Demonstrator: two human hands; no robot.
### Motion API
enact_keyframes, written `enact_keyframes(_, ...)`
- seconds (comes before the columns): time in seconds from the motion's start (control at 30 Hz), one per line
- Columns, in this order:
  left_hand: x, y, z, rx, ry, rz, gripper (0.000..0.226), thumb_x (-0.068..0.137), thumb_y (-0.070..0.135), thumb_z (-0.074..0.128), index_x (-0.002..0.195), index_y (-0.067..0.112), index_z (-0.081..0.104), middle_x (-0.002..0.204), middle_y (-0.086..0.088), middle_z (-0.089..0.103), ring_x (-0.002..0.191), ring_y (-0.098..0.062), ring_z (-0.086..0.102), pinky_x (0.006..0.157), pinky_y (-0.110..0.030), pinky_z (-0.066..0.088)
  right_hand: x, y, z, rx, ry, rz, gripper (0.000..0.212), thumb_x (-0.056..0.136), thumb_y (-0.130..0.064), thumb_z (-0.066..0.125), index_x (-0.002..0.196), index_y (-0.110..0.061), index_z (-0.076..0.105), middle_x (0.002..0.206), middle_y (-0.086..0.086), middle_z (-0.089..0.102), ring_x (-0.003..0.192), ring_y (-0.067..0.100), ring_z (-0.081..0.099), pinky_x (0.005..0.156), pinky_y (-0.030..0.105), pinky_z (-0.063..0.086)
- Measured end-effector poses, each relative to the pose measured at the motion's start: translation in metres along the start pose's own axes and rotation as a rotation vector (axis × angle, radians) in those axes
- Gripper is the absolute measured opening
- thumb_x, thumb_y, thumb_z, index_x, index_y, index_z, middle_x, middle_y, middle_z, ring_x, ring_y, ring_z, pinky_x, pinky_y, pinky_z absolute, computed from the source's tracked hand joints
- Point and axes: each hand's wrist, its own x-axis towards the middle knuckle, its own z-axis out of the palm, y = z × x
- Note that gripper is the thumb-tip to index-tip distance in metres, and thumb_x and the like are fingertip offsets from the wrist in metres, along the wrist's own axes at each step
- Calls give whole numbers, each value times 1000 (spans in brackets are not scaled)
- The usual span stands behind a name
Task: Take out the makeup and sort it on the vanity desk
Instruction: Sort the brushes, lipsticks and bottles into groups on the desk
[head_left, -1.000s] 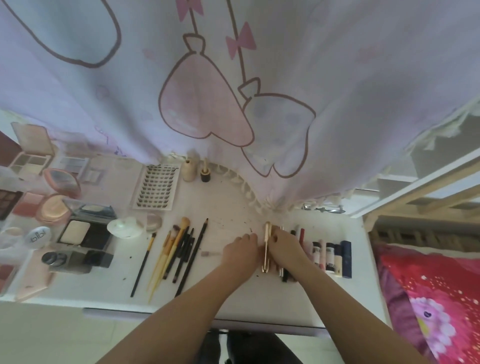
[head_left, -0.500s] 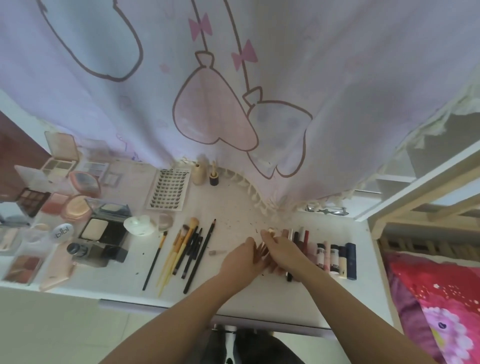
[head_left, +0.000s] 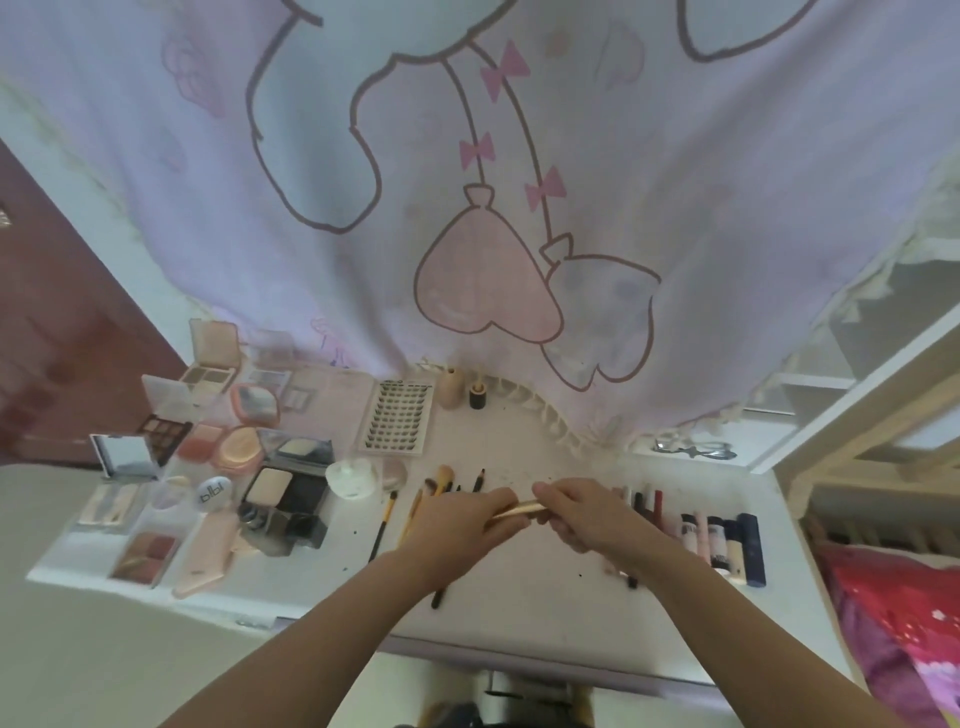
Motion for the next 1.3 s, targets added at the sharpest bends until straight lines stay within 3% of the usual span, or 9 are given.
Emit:
enact_keyframes(0.13, 2, 1, -10, -81, -40, -41, 31, 91, 57, 36, 95, 30, 51, 67, 8, 51, 79, -18, 52, 66, -34, 42, -8, -9, 1, 7, -1, -78, 26, 99, -27, 45, 79, -13, 54, 59, -5, 45, 47, 4, 38, 46, 17, 33)
enact_keyframes(0.27, 2, 4, -17, -246, -67, -94, 29, 88, 62, 34, 80, 38, 48, 60, 11, 47, 86, -18, 48, 76, -40, 44, -20, -22, -2, -181, 21, -152, 17, 99, -25, 43, 85, -20, 51, 64, -6, 50, 53, 4, 44, 52, 18, 39)
enact_keyframes(0.37, 2, 4, -24, -222, -41, -67, 27, 85, 62, 38, 79, 39, 50, 60, 12, 51, 78, -15, 51, 65, -33, 41, -25, -35, -6, -247, -32, -76, 25, 99, -38, 40, 87, -22, 55, 66, -10, 57, 50, -2, 48, 51, 17, 42)
enact_keyframes(0.47, 4, 7, -33, -97, -4, 15, 30, 87, 59, 42, 89, 32, 55, 66, 6, 59, 65, -14, 57, 60, -30, 42, -27, -44, -8, -222, -41, 69, 53, 97, -53, 31, 79, -15, 62, 46, -10, 46, 37, 4, 37, 43, 17, 32)
enact_keyframes(0.67, 6, 12, -42, -133, 41, -9, 29, 89, 54, 49, 90, 27, 60, 69, 0, 61, 64, -16, 55, 59, -29, 40, -29, -45, -6, -158, 1, -18, 31, 99, -39, 41, 80, -18, 55, 64, -5, 48, 54, 6, 41, 48, 17, 35)
enact_keyframes(0.8, 8, 15, -47, -92, 45, 11, 29, 89, 53, 49, 92, 27, 60, 70, 0, 62, 64, -16, 56, 58, -29, 41, -28, -48, -8, -73, 25, 64, 47, 98, -50, 35, 80, -12, 57, 49, -7, 42, 43, 7, 33, 41, 17, 27)
enact_keyframes(1.0, 11, 15, -49, -114, 57, -22, 28, 88, 56, 47, 81, 29, 54, 60, 6, 53, 58, -12, 51, 54, -25, 35, -28, -50, -13, -77, -17, -37, 21, 99, -32, 44, 88, -16, 51, 67, -4, 48, 56, 6, 41, 48, 17, 34)
enact_keyframes(1.17, 14, 16, -49, -46, 98, 20, 32, 88, 57, 47, 88, 27, 58, 62, 5, 55, 59, -12, 53, 49, -20, 30, -23, -57, -17, -55, -29, 89, 44, 98, -48, 36, 86, -12, 57, 51, -7, 41, 42, 7, 32, 42, 17, 27)
enact_keyframes(1.3, 18, 16, -48, -54, 127, 6, 34, 87, 58, 46, 88, 27, 58, 63, 4, 57, 60, -12, 53, 49, -17, 28, -23, -55, -21, -31, -42, -4, 18, 98, -29, 48, 92, -13, 53, 71, -1, 50, 57, 7, 45, 49, 17, 39)
